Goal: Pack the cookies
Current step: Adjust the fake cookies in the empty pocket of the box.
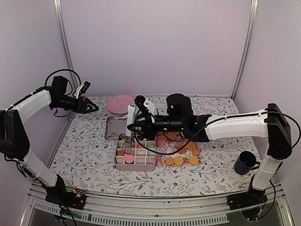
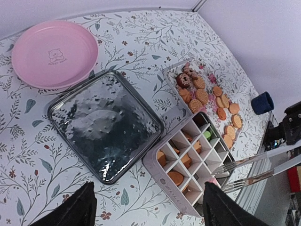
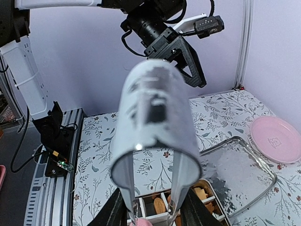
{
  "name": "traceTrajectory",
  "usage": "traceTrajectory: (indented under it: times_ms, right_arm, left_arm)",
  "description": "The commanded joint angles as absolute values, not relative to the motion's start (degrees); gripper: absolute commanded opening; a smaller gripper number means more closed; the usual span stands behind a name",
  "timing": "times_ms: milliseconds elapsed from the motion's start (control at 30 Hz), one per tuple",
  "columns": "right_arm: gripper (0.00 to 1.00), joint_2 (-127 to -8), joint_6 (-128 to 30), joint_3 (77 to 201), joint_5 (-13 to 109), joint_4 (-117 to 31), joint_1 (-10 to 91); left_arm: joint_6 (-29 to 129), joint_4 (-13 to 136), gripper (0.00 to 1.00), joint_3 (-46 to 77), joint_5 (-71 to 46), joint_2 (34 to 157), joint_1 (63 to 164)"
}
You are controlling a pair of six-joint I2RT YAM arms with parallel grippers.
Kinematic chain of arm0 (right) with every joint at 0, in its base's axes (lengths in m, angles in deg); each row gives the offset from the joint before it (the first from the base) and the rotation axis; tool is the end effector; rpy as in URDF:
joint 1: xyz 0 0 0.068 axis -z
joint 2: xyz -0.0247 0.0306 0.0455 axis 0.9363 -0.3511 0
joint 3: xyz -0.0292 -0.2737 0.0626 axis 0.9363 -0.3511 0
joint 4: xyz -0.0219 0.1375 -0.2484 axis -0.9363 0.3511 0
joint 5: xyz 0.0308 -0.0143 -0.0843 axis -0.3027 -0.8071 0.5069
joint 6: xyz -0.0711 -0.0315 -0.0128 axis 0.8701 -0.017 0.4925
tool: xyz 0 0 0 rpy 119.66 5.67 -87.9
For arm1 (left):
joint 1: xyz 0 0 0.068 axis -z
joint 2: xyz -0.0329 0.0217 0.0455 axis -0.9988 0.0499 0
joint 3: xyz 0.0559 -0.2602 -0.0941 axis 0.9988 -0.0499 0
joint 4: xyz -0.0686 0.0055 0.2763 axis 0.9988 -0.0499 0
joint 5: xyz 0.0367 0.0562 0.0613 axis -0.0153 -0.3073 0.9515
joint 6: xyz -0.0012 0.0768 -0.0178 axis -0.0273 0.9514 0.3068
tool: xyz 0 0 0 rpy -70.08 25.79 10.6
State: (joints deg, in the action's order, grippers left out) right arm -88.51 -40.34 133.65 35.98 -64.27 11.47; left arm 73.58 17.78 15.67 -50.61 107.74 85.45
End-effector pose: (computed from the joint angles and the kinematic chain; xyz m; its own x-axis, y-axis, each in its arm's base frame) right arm 0.2316 0.4123 0.2658 -0.0711 -0.1695 -0.9830 -0.9745 0.2223 0.0321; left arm 0.3529 -0.0385 0.2745 -0.7336 0.1240 -0.6682 0.5469 0.6915 -0.4720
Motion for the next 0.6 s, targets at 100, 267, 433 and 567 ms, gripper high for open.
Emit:
traceTrajectory:
  times_ms: [100, 267, 433, 567]
  right_arm:
    - [0.41, -89.71, -37.98, 137.92, 31.56, -61.25, 11.75]
    - [0.43, -92.18, -38.01, 139.35, 25.31, -58.50, 13.85]
    - [0.43, -93.55, -38.61, 140.06, 22.36, -58.48, 15.07]
    - [0.43, -94.90, -38.66, 141.60, 21.99, -59.32, 15.36]
  left_arm:
    - [74.49, 18.51, 0.78, 16.12, -51.57, 105.85, 84.95]
    - [74.39, 18.51, 0.78, 16.29, -52.12, 105.63, 84.93]
    - [74.56, 18.56, 0.78, 16.29, -52.10, 105.45, 84.94]
    - [74.49, 18.51, 0.78, 16.20, -52.18, 105.49, 84.90]
